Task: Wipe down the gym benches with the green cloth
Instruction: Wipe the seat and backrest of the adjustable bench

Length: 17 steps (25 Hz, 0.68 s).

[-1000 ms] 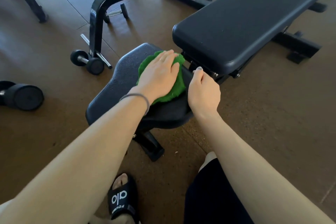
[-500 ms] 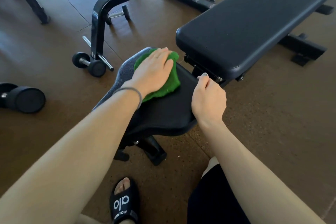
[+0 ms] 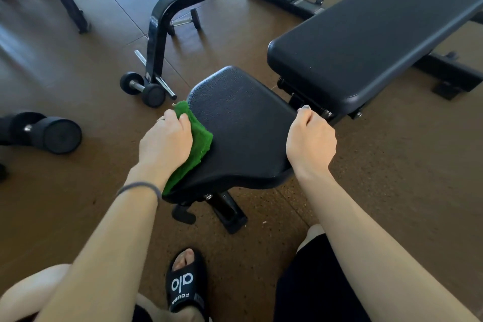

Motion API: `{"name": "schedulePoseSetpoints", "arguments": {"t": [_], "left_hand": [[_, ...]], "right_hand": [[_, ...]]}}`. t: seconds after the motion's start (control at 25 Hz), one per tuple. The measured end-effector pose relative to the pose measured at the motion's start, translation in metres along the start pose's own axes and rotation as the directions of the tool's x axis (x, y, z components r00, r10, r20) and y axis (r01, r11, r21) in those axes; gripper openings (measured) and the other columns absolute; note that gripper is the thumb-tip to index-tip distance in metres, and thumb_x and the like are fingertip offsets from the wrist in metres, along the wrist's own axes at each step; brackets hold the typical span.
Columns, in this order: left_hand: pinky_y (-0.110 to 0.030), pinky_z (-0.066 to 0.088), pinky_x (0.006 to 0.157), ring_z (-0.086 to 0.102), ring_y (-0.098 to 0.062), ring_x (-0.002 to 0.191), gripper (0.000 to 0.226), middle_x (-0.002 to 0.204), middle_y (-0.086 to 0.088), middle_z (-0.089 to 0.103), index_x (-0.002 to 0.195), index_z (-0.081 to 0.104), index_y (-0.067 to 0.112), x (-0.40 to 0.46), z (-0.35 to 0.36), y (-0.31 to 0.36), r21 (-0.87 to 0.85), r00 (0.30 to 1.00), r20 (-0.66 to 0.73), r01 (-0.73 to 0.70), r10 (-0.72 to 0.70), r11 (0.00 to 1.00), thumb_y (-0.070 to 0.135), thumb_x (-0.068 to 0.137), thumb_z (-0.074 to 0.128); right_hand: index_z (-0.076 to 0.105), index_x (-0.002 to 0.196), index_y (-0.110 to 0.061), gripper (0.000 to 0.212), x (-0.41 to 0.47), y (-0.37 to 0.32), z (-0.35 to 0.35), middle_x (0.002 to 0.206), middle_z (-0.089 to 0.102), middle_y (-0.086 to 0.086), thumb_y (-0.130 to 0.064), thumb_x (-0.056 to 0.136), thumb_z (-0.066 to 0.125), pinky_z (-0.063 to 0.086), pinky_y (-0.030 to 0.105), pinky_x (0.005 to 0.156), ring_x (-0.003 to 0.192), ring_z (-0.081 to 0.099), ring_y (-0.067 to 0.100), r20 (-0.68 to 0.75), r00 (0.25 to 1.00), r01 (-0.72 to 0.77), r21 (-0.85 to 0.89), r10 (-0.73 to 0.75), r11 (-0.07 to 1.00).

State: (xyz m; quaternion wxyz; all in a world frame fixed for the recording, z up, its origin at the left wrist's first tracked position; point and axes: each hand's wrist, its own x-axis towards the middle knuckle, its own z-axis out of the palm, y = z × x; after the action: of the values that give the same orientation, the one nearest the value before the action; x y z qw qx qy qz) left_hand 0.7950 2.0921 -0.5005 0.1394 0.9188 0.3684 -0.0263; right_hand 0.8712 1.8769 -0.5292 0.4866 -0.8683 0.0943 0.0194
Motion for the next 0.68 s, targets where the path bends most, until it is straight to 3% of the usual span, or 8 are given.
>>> {"name": "schedulePoseSetpoints", "arguments": {"t": [0.12,0.28,0.36,0.48,0.56,0.68], "left_hand": [[-0.050,0.040,0.098,0.053,-0.045,0.123,0.042,0.132,-0.025,0.057,0.121,0.048,0.001,0.006,-0.001,0.010,-0.014,1.000,-0.025,0.018,-0.018,1.000,0.034,0.110,0.025],[-0.055,0.035,0.109,0.046,-0.046,0.134,0.042,0.142,-0.028,0.048,0.134,0.048,-0.005,0.053,-0.007,0.057,-0.063,0.999,0.011,0.046,-0.045,0.997,0.021,0.111,0.023],[-0.056,0.038,0.108,0.046,-0.044,0.134,0.040,0.142,-0.025,0.048,0.134,0.049,-0.002,0.075,-0.004,0.080,-0.056,0.999,-0.001,-0.035,0.035,0.998,0.018,0.110,0.024],[-0.049,0.039,0.099,0.049,-0.039,0.129,0.039,0.141,-0.018,0.052,0.130,0.047,0.008,0.097,0.007,0.090,-0.080,0.990,0.001,-0.142,0.143,0.987,0.031,0.108,0.026],[-0.048,0.038,0.103,0.046,-0.036,0.134,0.042,0.147,-0.015,0.049,0.136,0.047,0.010,0.100,0.015,0.090,-0.035,0.961,0.009,-0.275,0.275,0.961,0.033,0.107,0.028],[-0.042,0.034,0.114,0.048,-0.034,0.135,0.052,0.146,-0.013,0.054,0.137,0.057,0.012,0.074,0.031,0.108,-0.026,0.808,0.023,-0.588,0.588,0.809,0.036,0.099,0.031]], "right_hand": [[0.073,0.104,-0.016,0.048,0.001,0.001,0.003,0.088,0.066,-0.003,-0.031,0.110,0.029,0.036,0.025,0.062,0.066,0.049,0.004,-0.020,1.000,0.003,0.009,-0.003,1.000],[0.073,0.097,-0.017,0.048,0.005,0.002,0.006,0.077,0.058,-0.009,-0.032,0.110,0.030,0.036,0.026,0.061,0.064,0.048,0.001,-0.039,0.999,-0.013,0.001,0.013,1.000],[0.067,0.086,-0.023,0.045,0.006,0.002,0.007,0.077,0.062,-0.008,-0.032,0.111,0.030,0.038,0.023,0.060,0.065,0.052,0.002,-0.044,0.999,-0.006,0.019,0.007,1.000],[0.059,0.078,-0.026,0.044,0.005,0.002,0.006,0.069,0.059,-0.013,-0.034,0.111,0.031,0.038,0.018,0.058,0.063,0.056,0.004,-0.047,0.999,-0.002,0.038,0.004,0.999],[0.060,0.077,-0.025,0.046,0.004,0.002,0.005,0.069,0.059,-0.013,-0.034,0.111,0.030,0.039,0.018,0.059,0.063,0.057,0.005,-0.043,0.999,0.002,0.047,0.000,0.999],[0.058,0.083,-0.027,0.044,0.002,-0.001,0.001,0.072,0.057,-0.011,-0.034,0.112,0.027,0.035,0.025,0.065,0.063,0.050,0.002,-0.012,1.000,0.000,0.053,0.000,0.999]]}}
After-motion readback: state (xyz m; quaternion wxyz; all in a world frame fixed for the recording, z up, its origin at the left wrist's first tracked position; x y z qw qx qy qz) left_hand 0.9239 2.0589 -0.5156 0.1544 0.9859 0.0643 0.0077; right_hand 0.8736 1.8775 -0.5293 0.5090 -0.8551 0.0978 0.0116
